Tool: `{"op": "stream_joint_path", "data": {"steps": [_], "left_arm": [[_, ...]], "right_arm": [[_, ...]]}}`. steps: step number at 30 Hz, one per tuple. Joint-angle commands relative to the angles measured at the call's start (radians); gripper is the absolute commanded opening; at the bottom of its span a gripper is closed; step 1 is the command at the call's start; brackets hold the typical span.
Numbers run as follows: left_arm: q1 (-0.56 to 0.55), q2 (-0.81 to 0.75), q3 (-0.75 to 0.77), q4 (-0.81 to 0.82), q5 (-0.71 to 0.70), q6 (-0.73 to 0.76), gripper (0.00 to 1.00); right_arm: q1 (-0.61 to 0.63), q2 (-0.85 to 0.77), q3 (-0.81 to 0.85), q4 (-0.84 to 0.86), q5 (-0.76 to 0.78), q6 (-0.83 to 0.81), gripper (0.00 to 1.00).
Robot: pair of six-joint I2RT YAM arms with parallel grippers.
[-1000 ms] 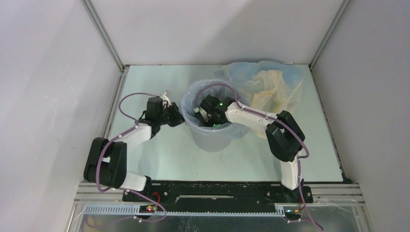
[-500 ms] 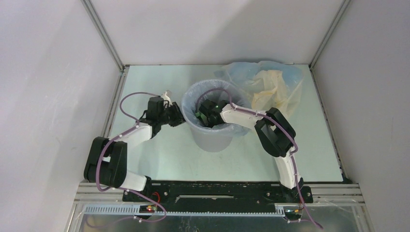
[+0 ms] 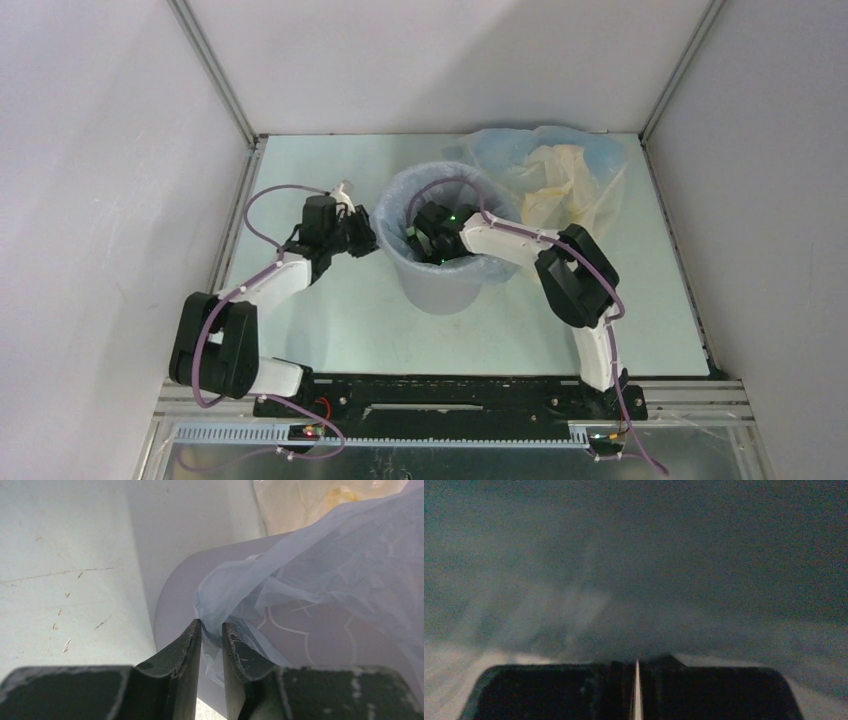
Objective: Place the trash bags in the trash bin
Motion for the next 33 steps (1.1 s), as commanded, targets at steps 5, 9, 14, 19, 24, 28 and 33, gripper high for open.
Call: {"op": "stream_joint_path", "data": {"steps": [5, 9, 14, 19, 24, 28, 33], "left_arm": [[-0.009, -0.048, 0.047, -0.017, 0.022, 0.013, 0.27], [-0.009, -0.048, 0.041, -0.02, 0.019, 0.019, 0.27], [-0.008, -0.047, 0.029, -0.021, 0.008, 0.025, 0.27], [-0.01, -0.048, 0.022, -0.029, -0.009, 0.033, 0.28], [-0.009, -0.034, 0.022, -0.034, -0.021, 0.045, 0.27], [-0.009, -0.019, 0.018, -0.047, -0.046, 0.064, 0.27], [-0.009, -0.001, 0.015, -0.043, -0.052, 0.071, 0.28]], "right_arm": [[0.007, -0.223, 0.012, 0.021, 0.035, 0.025, 0.0], [0.013, -0.256, 0.042, -0.013, 0.031, 0.026, 0.0], [0.031, -0.314, 0.139, -0.069, 0.049, 0.027, 0.0], [0.04, -0.355, 0.255, -0.119, 0.07, 0.023, 0.0], [0.042, -0.374, 0.32, -0.161, 0.124, 0.022, 0.0], [0.043, -0.45, 0.335, -0.158, 0.14, 0.034, 0.0], [0.042, -0.586, 0.262, -0.113, 0.202, 0.075, 0.12]]}}
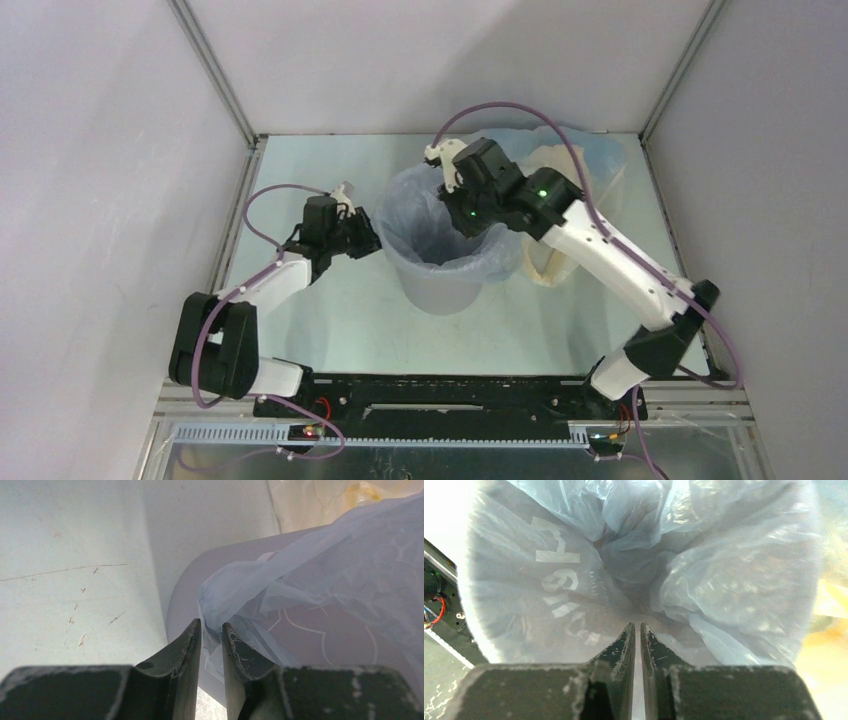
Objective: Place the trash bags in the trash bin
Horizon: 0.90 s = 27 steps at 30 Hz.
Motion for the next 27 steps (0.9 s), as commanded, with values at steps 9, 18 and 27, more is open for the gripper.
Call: {"op": "stream_joint_path", "data": {"steps": [9, 18, 27], "left_arm": [[-0.006, 0.013, -0.001, 0.004, -0.023, 0.043, 0.27], [-0.007, -0.003, 0.004, -0.004, -0.023, 0.042, 0.28], [-0.006, -0.024, 0.008, -0.013, -0.029, 0.04, 0.28]], "right_arm": [[-0.152, -0.559, -0.46, 0.297, 0.057, 0.142, 0.24], [-0.461, -0.785, -0.9, 0.513, -0.256, 0.308, 0.44], [-0.504, -0.8, -1.172, 0.801, -0.376, 0.501, 0.55]]}}
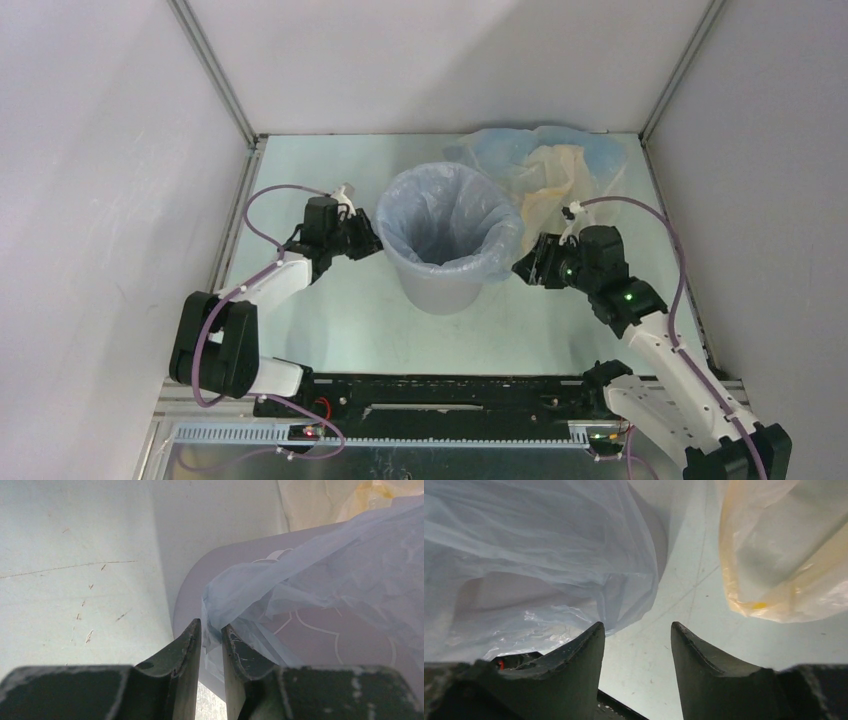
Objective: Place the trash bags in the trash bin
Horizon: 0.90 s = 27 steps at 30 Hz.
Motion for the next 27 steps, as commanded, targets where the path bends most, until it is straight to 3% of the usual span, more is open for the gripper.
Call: {"op": "stream_joint_path", "data": {"steps": [1, 8, 20, 23, 27], "left_arm": [[-0.004, -0.034, 0.009, 0.005, -0.008, 0.023, 0.28], [-0.005, -0.036, 0.006, 0.005, -0.009, 0.019, 0.28], [-0.016, -0.013, -0.001, 0.018, -0.003, 0.014, 0.27], [-0.019, -0.025, -0.005, 0.019, -0.006, 0.012, 0.28], [-0.019, -0.101, -0.047, 0.027, -0.077, -0.007, 0.28]], "right_arm": [[-0.009, 0.004, -0.07, 0.253, -0.088, 0.135, 0.56], [-0.013, 0.095, -0.12, 0.371, -0.097, 0.174, 0.54], [-0.017, 0.236, -0.28, 0.596, -0.109, 0.211, 0.43], [-0.018, 0.255, -0.281, 0.615, -0.126, 0.211, 0.43], [-0.022, 0.203, -0.28, 0.601, -0.123, 0.197, 0.52]]}}
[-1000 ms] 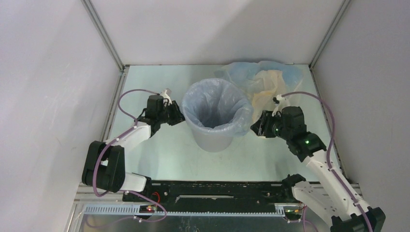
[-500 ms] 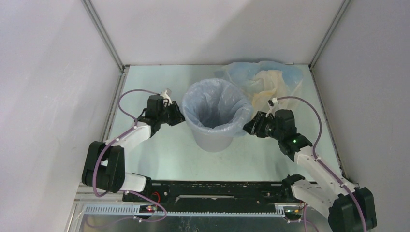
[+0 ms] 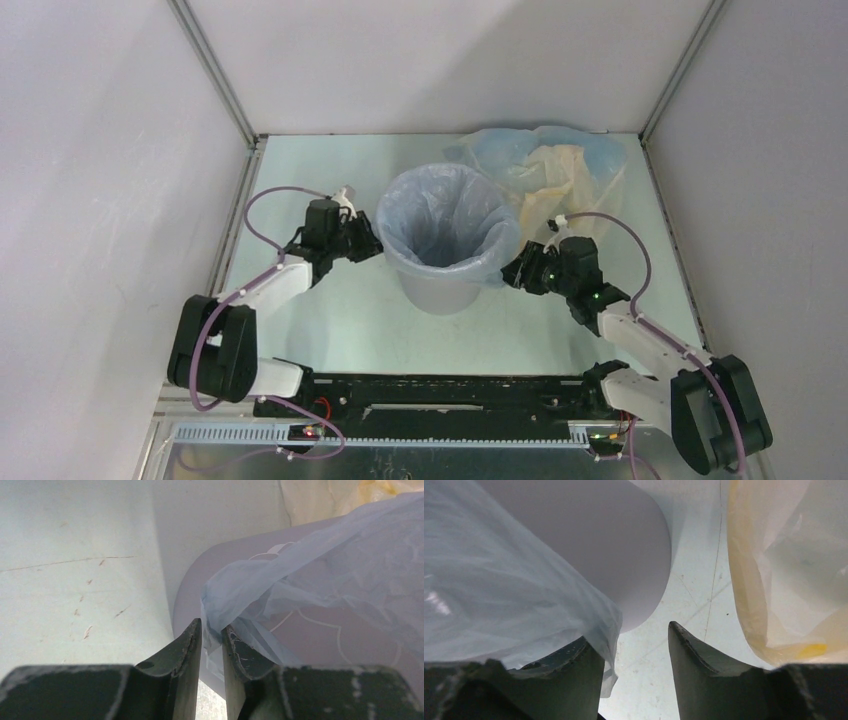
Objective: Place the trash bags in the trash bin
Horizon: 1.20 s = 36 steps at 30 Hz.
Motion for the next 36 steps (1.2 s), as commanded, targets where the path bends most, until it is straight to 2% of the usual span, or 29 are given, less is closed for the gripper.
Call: {"op": "stream_joint_path", "data": {"steps": [1, 7, 13, 16, 19, 21, 22, 24, 29, 33, 36], "left_arm": [[-0.003, -0.132, -0.064, 0.04, -0.103, -0.018, 0.29], [-0.003, -0.312, -0.143, 0.036, -0.219, -0.05, 0.37], [-0.002, -0.494, -0.218, 0.008, -0.275, -0.059, 0.48], [-0.004, -0.589, -0.276, 0.032, -0.25, -0.073, 0.57], [-0.008, -0.65, -0.341, 0.069, -0.22, -0.077, 0.67], [-0.014, -0.682, -0.398, 0.119, -0.191, -0.066, 0.76], [-0.019, -0.695, -0.421, 0.146, -0.18, -0.062, 0.81], [-0.036, -0.711, -0.458, 0.203, -0.157, -0.049, 0.98], [-0.135, -0.716, -0.494, 0.318, -0.166, 0.021, 1.0], [-0.273, -0.702, -0.492, 0.371, -0.262, 0.116, 1.0], [-0.307, -0.67, -0.489, 0.393, -0.328, 0.143, 1.0]], "right_arm": [[-0.009, -0.077, 0.005, 0.052, -0.004, -0.015, 0.53], [-0.014, -0.248, 0.005, -0.055, 0.055, -0.077, 0.6], [-0.013, -0.42, -0.005, -0.151, 0.092, -0.131, 0.76], [-0.007, -0.498, -0.073, -0.106, 0.032, -0.146, 0.81], [0.017, -0.553, -0.17, 0.011, -0.038, -0.157, 0.96], [0.051, -0.571, -0.214, 0.059, -0.048, -0.193, 1.0], [0.077, -0.576, -0.233, 0.084, -0.04, -0.212, 1.0], [0.148, -0.58, -0.258, 0.119, 0.008, -0.261, 1.0], [0.357, -0.542, -0.253, 0.161, 0.233, -0.373, 1.0], [0.472, -0.393, -0.223, 0.264, 0.369, -0.42, 1.0], [0.528, -0.276, -0.195, 0.36, 0.453, -0.449, 1.0]]}}
